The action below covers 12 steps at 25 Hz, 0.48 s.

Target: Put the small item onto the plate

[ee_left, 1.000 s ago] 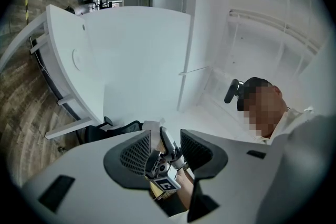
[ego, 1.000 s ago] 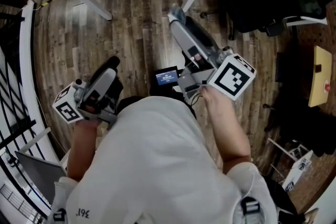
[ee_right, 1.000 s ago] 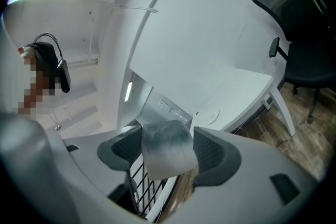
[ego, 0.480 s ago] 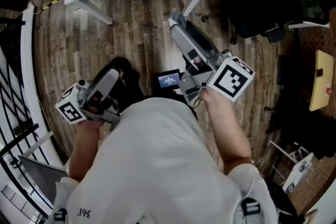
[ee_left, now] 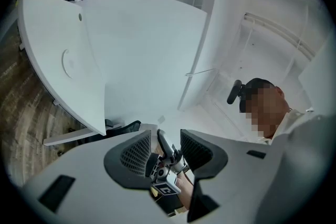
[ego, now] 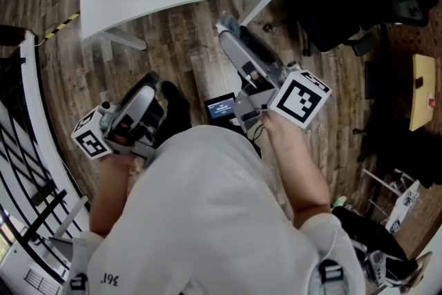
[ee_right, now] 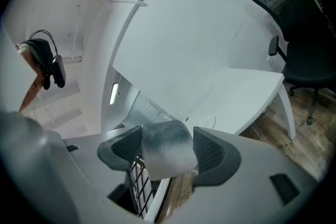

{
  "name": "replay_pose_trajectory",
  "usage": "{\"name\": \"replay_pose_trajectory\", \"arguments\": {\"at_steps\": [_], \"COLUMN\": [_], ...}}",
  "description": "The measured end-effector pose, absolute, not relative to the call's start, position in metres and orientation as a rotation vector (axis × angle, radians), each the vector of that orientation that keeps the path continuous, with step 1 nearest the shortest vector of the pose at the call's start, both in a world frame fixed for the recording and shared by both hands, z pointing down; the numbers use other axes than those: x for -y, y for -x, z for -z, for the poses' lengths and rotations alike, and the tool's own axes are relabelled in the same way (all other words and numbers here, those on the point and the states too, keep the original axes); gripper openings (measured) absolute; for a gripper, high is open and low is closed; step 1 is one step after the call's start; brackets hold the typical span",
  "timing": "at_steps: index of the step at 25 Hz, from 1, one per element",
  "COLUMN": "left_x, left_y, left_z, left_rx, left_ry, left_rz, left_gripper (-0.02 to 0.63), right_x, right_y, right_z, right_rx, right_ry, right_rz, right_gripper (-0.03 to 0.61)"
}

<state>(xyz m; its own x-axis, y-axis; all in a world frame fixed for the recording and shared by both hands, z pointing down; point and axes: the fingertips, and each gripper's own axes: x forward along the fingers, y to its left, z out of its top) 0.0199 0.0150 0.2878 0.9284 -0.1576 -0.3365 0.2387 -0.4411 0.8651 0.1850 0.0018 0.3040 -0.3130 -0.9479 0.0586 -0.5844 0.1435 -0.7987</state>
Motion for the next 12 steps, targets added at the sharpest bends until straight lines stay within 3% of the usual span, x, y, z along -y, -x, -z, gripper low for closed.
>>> {"name": "replay_pose_trajectory", "arguments": {"at_steps": [12], "left_x": [0.103], "left_y": [0.026], "left_z": [-0.287], "left_rx": [-0.139], "left_ry": [-1.948], "left_rz": [0.382], "left_gripper": [0.161], "right_x": [0.113], "right_y": [-0.142], "right_z": [-0.304], "right_rx": [-1.875], "right_ry": [1.557], "right_rz": [1.037], "right_gripper": [0.302]}}
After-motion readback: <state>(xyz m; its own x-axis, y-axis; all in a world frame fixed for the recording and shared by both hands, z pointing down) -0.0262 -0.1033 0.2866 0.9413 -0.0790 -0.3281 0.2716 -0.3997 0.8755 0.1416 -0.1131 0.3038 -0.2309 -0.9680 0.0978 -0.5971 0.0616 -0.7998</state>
